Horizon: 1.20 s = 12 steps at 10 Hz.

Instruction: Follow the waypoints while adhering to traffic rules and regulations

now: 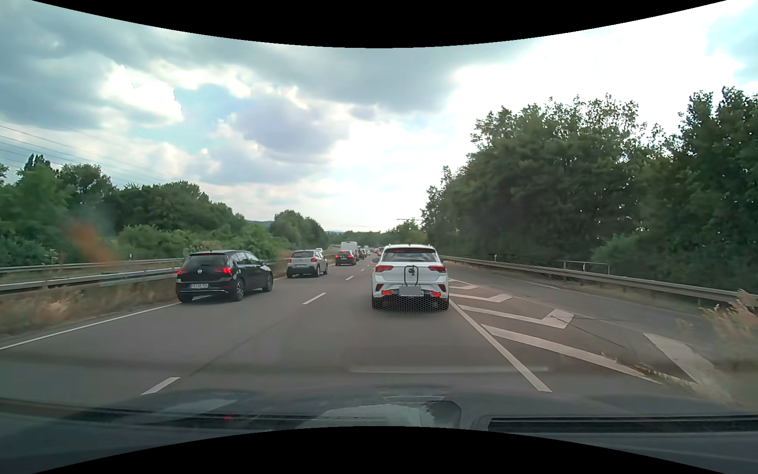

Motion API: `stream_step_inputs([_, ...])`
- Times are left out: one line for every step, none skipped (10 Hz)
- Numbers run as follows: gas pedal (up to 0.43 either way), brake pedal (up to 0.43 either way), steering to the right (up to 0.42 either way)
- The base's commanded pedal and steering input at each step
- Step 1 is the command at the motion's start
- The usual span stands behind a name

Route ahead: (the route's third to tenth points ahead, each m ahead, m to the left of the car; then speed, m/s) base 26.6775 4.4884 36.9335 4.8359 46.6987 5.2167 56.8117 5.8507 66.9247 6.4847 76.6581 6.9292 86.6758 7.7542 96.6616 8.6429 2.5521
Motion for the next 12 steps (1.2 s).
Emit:
stream_step_inputs([0.000, 0.000, 0.007])
stream_step_inputs([0.000, 0.000, 0.006])
stream_step_inputs([0.000, 0.000, 0.004])
stream_step_inputs([0.000, 0.000, 0.003])
stream_step_inputs([0.000, 0.000, 0.000])
stream_step_inputs([0.000, 0.000, -0.002])
stream_step_inputs([0.000, 0.000, -0.005])
stream_step_inputs([0.000, 0.000, -0.008])
stream_step_inputs([0.000, 0.012, -0.010])
stream_step_inputs([0.000, 0.024, -0.013])
stream_step_inputs([0.000, 0.037, -0.018])
stream_step_inputs([0.000, 0.049, -0.020])
